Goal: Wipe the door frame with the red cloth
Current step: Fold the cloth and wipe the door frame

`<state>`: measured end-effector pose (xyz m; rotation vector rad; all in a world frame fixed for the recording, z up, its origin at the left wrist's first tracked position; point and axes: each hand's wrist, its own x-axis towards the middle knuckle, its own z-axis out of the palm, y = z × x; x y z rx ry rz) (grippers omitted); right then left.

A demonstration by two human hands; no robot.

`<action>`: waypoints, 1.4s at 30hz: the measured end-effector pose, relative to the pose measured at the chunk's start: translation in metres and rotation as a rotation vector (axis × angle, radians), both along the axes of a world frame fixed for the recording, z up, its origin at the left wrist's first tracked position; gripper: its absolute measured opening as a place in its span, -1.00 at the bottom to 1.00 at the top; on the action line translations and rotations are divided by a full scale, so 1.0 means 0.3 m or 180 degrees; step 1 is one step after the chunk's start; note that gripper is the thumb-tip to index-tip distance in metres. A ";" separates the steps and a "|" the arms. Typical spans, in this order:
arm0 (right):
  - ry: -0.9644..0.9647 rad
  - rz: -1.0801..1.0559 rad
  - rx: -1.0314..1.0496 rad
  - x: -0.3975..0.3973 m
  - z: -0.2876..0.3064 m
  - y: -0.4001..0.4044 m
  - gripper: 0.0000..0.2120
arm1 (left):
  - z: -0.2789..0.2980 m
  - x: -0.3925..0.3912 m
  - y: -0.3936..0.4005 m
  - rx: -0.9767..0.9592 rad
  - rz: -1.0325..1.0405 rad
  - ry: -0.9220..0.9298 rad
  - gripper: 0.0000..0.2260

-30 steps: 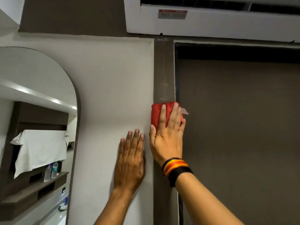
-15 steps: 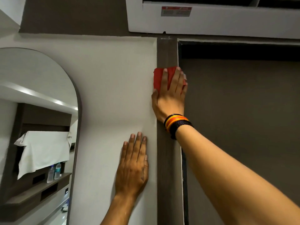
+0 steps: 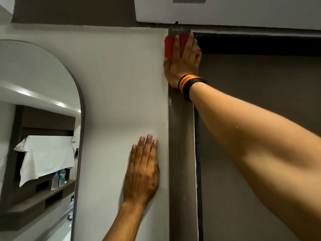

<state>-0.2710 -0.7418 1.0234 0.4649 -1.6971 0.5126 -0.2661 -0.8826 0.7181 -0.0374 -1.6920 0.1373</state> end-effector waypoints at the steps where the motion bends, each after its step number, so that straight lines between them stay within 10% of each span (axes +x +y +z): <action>1: 0.0001 -0.0018 -0.0010 0.002 0.010 -0.002 -0.30 | 0.007 0.001 0.000 -0.0011 0.0012 0.0019 -0.47; 9: 0.0171 0.0074 0.0017 0.001 -0.519 0.014 -0.32 | 0.012 0.026 0.022 -0.0011 0.0043 0.0126 -0.50; 23: -0.0332 0.0166 0.0183 0.001 -1.993 0.036 -0.30 | -0.054 -0.002 0.008 0.0022 0.0032 0.0122 -0.46; 28: -0.0342 0.0317 0.0150 0.014 -1.910 0.028 -0.31 | -0.060 0.000 0.008 0.0008 0.0046 0.0050 -0.47; 37: -0.0066 0.0262 -0.0154 -0.010 -1.034 -0.001 -0.33 | -0.047 0.028 0.021 0.0094 0.0025 -0.0131 -0.51; 42: -0.0244 0.0836 0.0038 0.019 -1.001 0.037 -0.35 | -0.020 0.104 0.085 0.0745 -0.1009 -0.0121 -0.50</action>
